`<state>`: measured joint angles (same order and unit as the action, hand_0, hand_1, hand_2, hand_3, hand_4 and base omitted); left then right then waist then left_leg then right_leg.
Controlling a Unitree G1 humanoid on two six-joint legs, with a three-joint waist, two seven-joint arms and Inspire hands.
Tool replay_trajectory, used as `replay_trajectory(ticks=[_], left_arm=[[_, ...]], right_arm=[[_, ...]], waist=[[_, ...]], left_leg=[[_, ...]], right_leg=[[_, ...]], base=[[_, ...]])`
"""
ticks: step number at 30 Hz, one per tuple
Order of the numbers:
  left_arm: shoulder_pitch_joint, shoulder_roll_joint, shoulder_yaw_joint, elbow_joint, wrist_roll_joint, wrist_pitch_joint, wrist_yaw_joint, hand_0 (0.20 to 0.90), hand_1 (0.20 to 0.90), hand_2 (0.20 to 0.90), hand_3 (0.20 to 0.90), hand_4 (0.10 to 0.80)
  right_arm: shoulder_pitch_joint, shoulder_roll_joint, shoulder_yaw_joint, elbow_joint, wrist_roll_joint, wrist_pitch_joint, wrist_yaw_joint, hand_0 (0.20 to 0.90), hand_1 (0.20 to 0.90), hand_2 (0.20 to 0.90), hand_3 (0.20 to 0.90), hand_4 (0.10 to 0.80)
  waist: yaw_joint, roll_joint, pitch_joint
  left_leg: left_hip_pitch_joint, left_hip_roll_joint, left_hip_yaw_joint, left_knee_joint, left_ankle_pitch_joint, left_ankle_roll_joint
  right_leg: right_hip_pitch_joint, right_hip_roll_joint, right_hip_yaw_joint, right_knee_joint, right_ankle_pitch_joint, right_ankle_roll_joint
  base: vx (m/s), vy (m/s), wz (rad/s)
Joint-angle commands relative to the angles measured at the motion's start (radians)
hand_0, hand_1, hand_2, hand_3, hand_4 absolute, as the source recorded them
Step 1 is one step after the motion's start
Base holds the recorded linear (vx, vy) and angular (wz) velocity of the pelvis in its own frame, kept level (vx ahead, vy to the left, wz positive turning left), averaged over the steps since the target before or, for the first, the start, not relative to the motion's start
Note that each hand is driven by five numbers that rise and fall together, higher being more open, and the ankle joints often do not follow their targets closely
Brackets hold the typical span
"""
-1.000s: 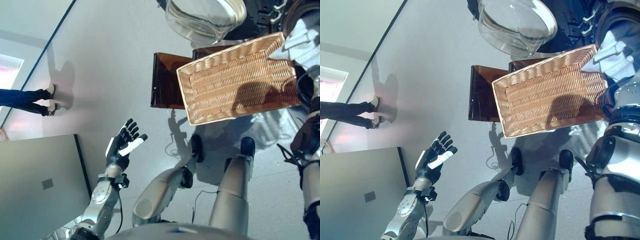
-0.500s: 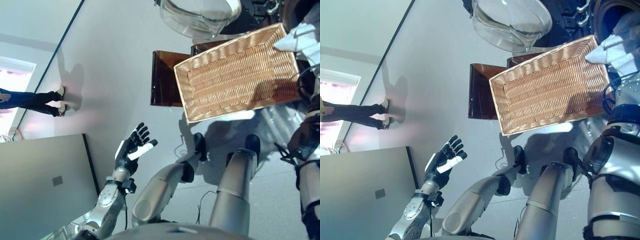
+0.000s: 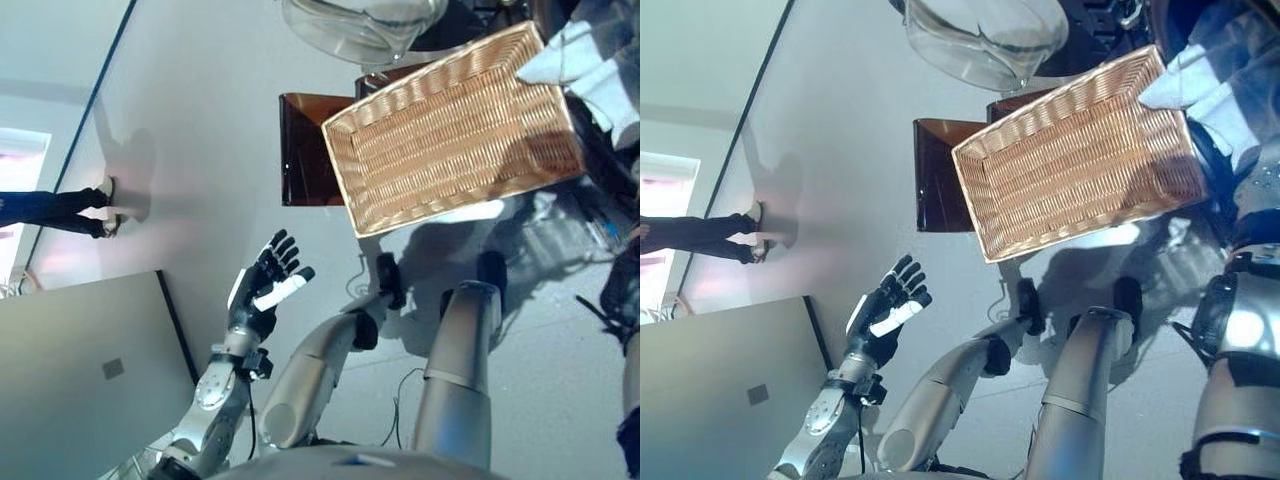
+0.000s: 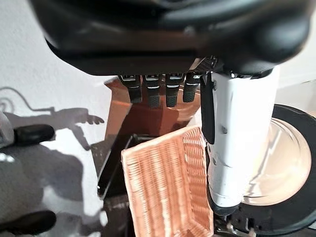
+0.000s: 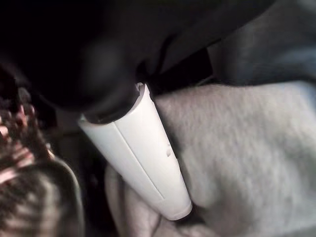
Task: Pick up the clothes and place them into the washing machine
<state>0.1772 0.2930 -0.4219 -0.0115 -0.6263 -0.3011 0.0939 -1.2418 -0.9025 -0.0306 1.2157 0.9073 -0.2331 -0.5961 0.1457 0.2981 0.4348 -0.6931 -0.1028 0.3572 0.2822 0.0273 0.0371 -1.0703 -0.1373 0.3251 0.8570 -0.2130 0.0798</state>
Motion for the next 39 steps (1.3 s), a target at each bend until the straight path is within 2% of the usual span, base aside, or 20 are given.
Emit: replay_trajectory(ticks=[1, 6, 7, 11, 13, 14, 15, 17, 18, 20, 22, 30, 32, 39], left_arm=[[0.023, 0.062, 0.125, -0.061, -0.04, -0.091, 0.034, 0.9, 0.9, 0.9, 0.9, 0.8], [0.015, 0.06, 0.129, -0.066, -0.039, -0.094, 0.049, 0.9, 0.9, 0.9, 0.9, 0.8], [0.014, 0.059, 0.129, -0.069, -0.038, -0.096, 0.053, 0.9, 0.9, 0.9, 0.9, 0.8], [-0.001, 0.052, 0.129, -0.068, -0.034, -0.105, 0.072, 0.9, 0.9, 0.9, 0.9, 0.8], [-0.005, 0.052, 0.129, -0.058, -0.03, -0.108, 0.076, 0.9, 0.9, 0.9, 0.9, 0.8], [-0.01, 0.048, 0.126, -0.054, -0.029, -0.108, 0.077, 0.9, 0.9, 0.9, 0.9, 0.8], [-0.016, 0.049, 0.122, -0.047, -0.029, -0.107, 0.077, 0.9, 0.9, 0.9, 0.9, 0.8], [-0.026, 0.046, 0.119, -0.043, -0.027, -0.107, 0.077, 0.9, 0.9, 0.9, 0.9, 0.8], [-0.027, 0.046, 0.119, -0.039, -0.027, -0.109, 0.076, 0.9, 0.9, 0.9, 0.9, 0.8], [-0.027, 0.045, 0.123, -0.037, -0.025, -0.109, 0.077, 0.9, 0.9, 0.9, 0.9, 0.8], [-0.023, 0.051, 0.129, -0.039, -0.021, -0.113, 0.074, 0.9, 0.9, 0.9, 0.9, 0.8], [-0.013, 0.061, 0.142, -0.048, -0.007, -0.127, 0.07, 0.9, 0.9, 0.9, 0.9, 0.8], [-0.011, 0.066, 0.148, -0.05, 0.003, -0.135, 0.067, 0.9, 0.9, 0.9, 0.9, 0.8], [-0.011, 0.066, 0.156, -0.055, 0.008, -0.145, 0.065, 0.9, 0.9, 0.9, 0.9, 0.8]], right_arm=[[-0.036, -0.17, 0.068, 0.015, -0.057, 0.018, 0.036, 0.2, 0.2, 0.2, 0.2, 0.3], [-0.04, -0.166, 0.085, 0.013, -0.075, 0.005, 0.023, 0.2, 0.2, 0.2, 0.2, 0.3], [-0.038, -0.164, 0.08, 0.002, -0.075, -0.007, 0.007, 0.2, 0.2, 0.2, 0.2, 0.3], [-0.02, -0.137, 0.039, -0.07, -0.072, -0.064, -0.036, 0.2, 0.2, 0.2, 0.2, 0.3], [-0.005, -0.122, 0.028, -0.079, -0.082, -0.07, -0.043, 0.2, 0.2, 0.2, 0.2, 0.3], [-0.004, -0.115, 0.017, -0.079, -0.078, -0.073, -0.049, 0.9, 0.9, 0.9, 0.9, 0.8], [-0.013, -0.109, 0.014, -0.068, -0.077, -0.075, -0.06, 0.9, 0.9, 0.9, 0.9, 0.8], [-0.025, -0.096, 0.022, -0.069, -0.082, -0.077, -0.059, 0.9, 0.9, 0.9, 0.9, 0.8], [-0.021, -0.087, 0.019, -0.074, -0.091, -0.079, -0.069, 0.9, 0.9, 0.9, 0.9, 0.8], [-0.01, -0.072, 0.016, -0.095, -0.118, -0.083, -0.087, 0.9, 0.9, 0.9, 0.9, 0.8], [0.02, -0.049, 0.015, -0.121, -0.191, -0.067, -0.124, 0.9, 0.9, 0.9, 0.9, 0.8], [0.115, -0.001, 0.029, -0.247, -0.41, -0.031, -0.205, 0.9, 0.9, 0.9, 0.9, 0.8], [0.167, 0.041, 0.018, -0.277, -0.478, -0.017, -0.221, 0.9, 0.9, 0.9, 0.9, 0.8], [0.235, 0.135, -0.005, -0.346, -0.547, -0.015, -0.241, 0.9, 0.9, 0.9, 0.9, 0.8]], waist=[[-0.054, 0.073, 0.082], [-0.056, 0.069, 0.085], [-0.057, 0.07, 0.085], [-0.056, 0.061, 0.085], [-0.056, 0.058, 0.085], [-0.054, 0.054, 0.085], [-0.055, 0.057, 0.085], [-0.047, 0.054, 0.082], [-0.049, 0.059, 0.085], [-0.044, 0.057, 0.078], [-0.036, 0.062, 0.07], [-0.023, 0.062, 0.061], [-0.017, 0.057, 0.053], [-0.003, 0.062, 0.045]], left_leg=[[-0.11, 0.11, -0.009, 0.152, -0.027, -0.124], [-0.139, 0.116, -0.009, 0.148, -0.024, -0.124], [-0.157, 0.123, 0.003, 0.146, -0.005, -0.113], [-0.162, 0.118, -0.003, 0.148, -0.012, -0.12], [-0.164, 0.121, 0.007, 0.141, -0.002, -0.111], [-0.15, 0.113, -0.003, 0.136, -0.017, -0.12], [-0.152, 0.115, 0.01, 0.131, -0.004, -0.109], [-0.137, 0.107, 0.0, 0.126, -0.018, -0.116], [-0.139, 0.113, 0.013, 0.12, -0.003, -0.105], [-0.126, 0.106, 0.003, 0.117, -0.017, -0.11], [-0.118, 0.104, 0.013, 0.101, -0.005, -0.098], [-0.11, 0.094, 0.014, 0.098, -0.007, -0.087], [-0.106, 0.089, 0.015, 0.09, -0.009, -0.081], [-0.105, 0.076, 0.014, 0.071, -0.007, -0.071]], right_leg=[[0.042, 0.051, -0.074, -0.024, -0.01, -0.066], [0.006, 0.055, -0.077, -0.027, -0.002, -0.068], [-0.014, 0.059, -0.08, -0.026, 0.02, -0.069], [-0.015, 0.062, -0.078, -0.025, 0.012, -0.068], [-0.023, 0.065, -0.08, -0.023, 0.026, -0.068], [-0.007, 0.062, -0.074, -0.027, 0.011, -0.065], [-0.013, 0.064, -0.077, -0.029, 0.028, -0.066], [0.006, 0.06, -0.073, -0.039, 0.013, -0.064], [0.001, 0.062, -0.077, -0.042, 0.031, -0.064], [0.015, 0.058, -0.074, -0.044, 0.018, -0.063], [0.021, 0.056, -0.078, -0.06, 0.036, -0.06], [0.026, 0.056, -0.078, -0.066, 0.046, -0.056], [0.03, 0.055, -0.077, -0.078, 0.056, -0.052], [0.039, 0.045, -0.076, -0.116, 0.079, -0.038]], base=[[-0.025, -0.032, -0.03], [-0.022, -0.013, 0.1], [-0.109, 0.002, 0.07], [-0.011, 0.007, 0.01], [0.006, 0.036, -0.03], [0.006, 0.069, -0.07], [0.069, 0.063, -0.08], [0.001, 0.052, -0.06], [-0.068, 0.055, -0.05], [-0.01, 0.057, -0.07], [-0.039, 0.063, -0.09], [-0.018, 0.041, -0.06], [-0.015, 0.073, -0.03], [-0.022, 0.046, -0.04]])
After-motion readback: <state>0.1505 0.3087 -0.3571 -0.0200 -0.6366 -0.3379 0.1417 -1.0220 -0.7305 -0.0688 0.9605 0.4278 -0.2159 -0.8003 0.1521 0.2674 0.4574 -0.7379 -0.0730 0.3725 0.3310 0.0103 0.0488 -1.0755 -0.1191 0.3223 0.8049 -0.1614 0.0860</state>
